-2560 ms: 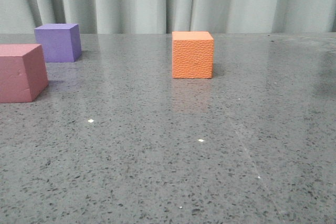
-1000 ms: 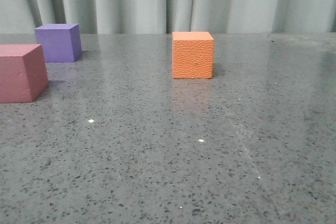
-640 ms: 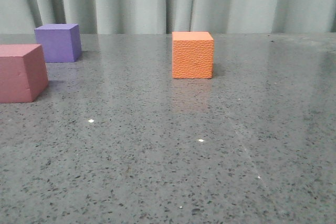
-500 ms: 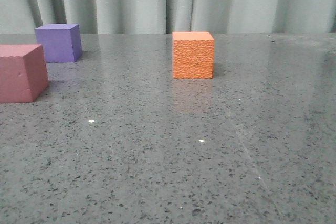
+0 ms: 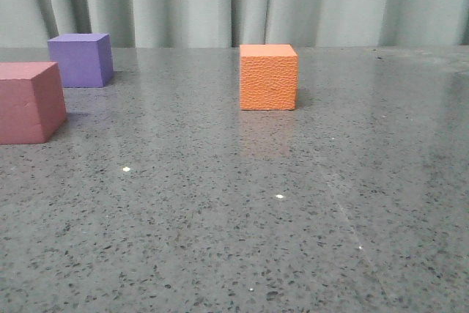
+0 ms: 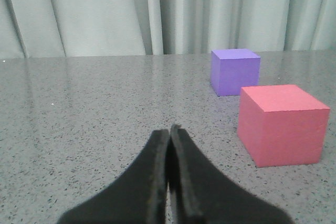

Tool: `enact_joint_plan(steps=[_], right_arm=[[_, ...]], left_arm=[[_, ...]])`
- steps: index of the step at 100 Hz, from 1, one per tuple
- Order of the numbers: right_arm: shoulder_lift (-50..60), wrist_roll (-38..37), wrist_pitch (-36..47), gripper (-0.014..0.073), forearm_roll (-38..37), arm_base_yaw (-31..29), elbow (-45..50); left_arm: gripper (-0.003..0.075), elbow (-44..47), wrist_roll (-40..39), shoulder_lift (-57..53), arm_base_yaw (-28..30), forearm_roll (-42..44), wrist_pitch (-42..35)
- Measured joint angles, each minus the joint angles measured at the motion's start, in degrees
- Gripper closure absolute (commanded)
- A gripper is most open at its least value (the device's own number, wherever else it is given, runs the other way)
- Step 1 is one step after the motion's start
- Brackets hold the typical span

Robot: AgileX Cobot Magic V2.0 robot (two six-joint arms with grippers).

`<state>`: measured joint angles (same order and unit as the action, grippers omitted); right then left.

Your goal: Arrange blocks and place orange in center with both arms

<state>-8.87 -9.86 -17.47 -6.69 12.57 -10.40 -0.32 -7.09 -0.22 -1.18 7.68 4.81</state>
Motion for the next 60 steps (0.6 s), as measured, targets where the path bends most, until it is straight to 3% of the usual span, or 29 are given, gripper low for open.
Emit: enact_joint_plan(steps=[28,60], right_arm=[[8.87,2.0,1.98,0.0661,2.3,-3.93,5.33],[9.47,2.34,5.15,0.0661,5.18,-10.06,10.12]], left_arm=[[0.0739,0.0,0.0,0.0,0.0,0.0,0.0],[0.0739,0.0,0.0,0.0,0.0,0.0,0.0]])
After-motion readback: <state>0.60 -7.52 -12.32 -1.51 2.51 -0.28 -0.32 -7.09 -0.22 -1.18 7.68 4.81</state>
